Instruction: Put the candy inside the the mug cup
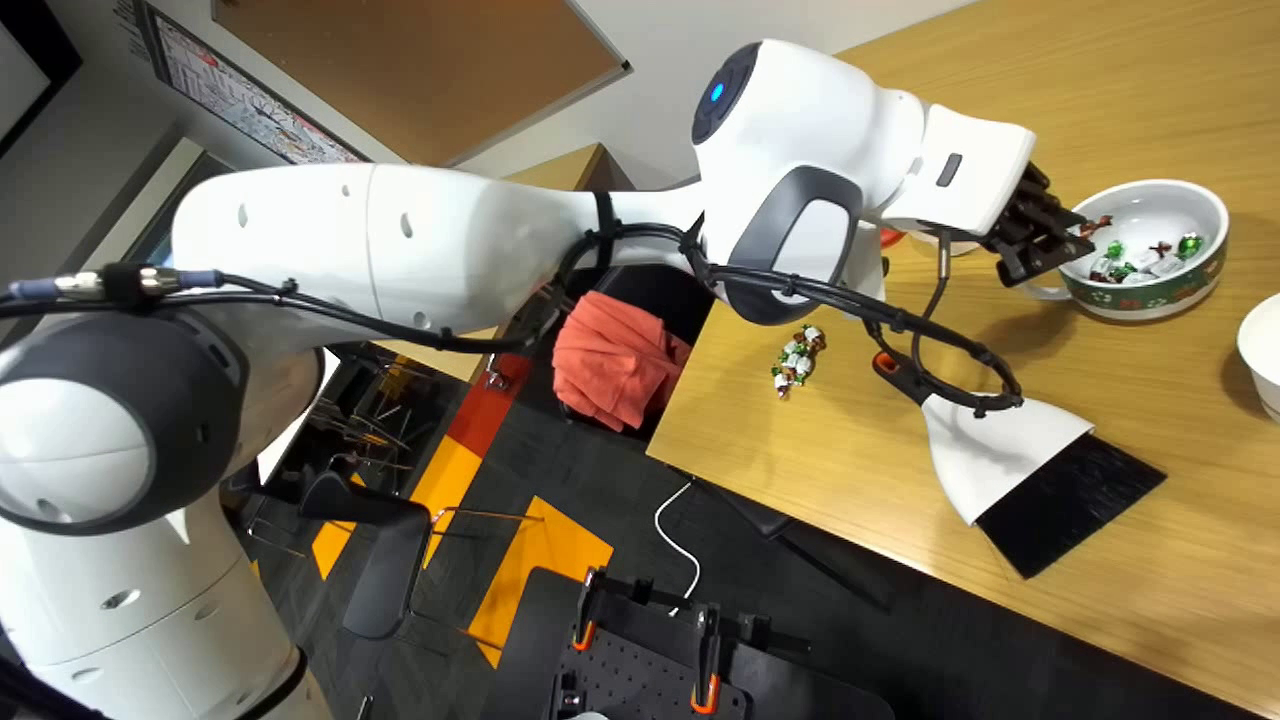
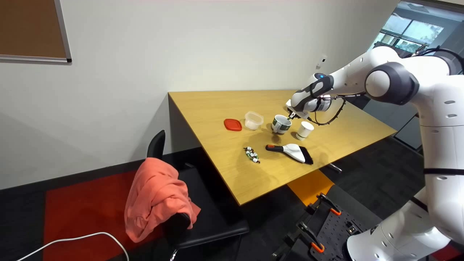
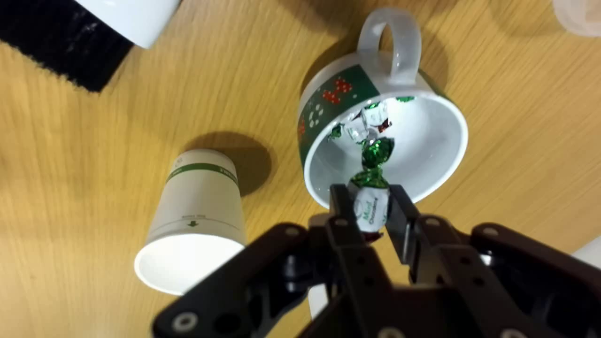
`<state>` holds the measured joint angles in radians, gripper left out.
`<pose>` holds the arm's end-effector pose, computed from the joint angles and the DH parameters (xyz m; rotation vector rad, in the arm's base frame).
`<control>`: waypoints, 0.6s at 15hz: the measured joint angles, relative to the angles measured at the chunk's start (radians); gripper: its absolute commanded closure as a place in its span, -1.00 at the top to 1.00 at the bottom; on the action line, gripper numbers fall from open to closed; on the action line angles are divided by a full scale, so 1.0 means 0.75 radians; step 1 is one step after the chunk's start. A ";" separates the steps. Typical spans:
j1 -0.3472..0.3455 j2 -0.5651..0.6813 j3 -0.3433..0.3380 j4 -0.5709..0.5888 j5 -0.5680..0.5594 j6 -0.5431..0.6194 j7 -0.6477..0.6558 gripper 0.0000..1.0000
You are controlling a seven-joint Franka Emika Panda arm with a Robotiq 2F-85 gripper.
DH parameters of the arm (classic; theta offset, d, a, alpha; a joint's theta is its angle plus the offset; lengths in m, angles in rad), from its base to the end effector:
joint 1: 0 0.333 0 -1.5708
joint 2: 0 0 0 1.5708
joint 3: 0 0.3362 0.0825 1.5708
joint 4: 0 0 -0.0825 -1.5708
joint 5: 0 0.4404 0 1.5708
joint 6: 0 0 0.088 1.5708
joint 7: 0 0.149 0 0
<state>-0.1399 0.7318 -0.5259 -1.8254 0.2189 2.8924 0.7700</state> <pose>0.5976 -0.4493 0.1607 2.1555 -1.9037 0.6713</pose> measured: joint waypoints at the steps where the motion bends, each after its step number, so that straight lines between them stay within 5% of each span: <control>1: 0.007 0.053 -0.023 0.043 0.000 0.009 0.048 -0.88; 4: 0.026 0.191 -0.079 0.164 0.000 0.015 0.169 -0.88; 5: 0.030 0.231 -0.091 0.202 0.000 0.015 0.197 -0.03; 9: 0.040 0.342 -0.116 0.314 0.000 0.015 0.244 0.43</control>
<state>-0.1100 0.9886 -0.6130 -1.5898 0.2188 2.9039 0.9530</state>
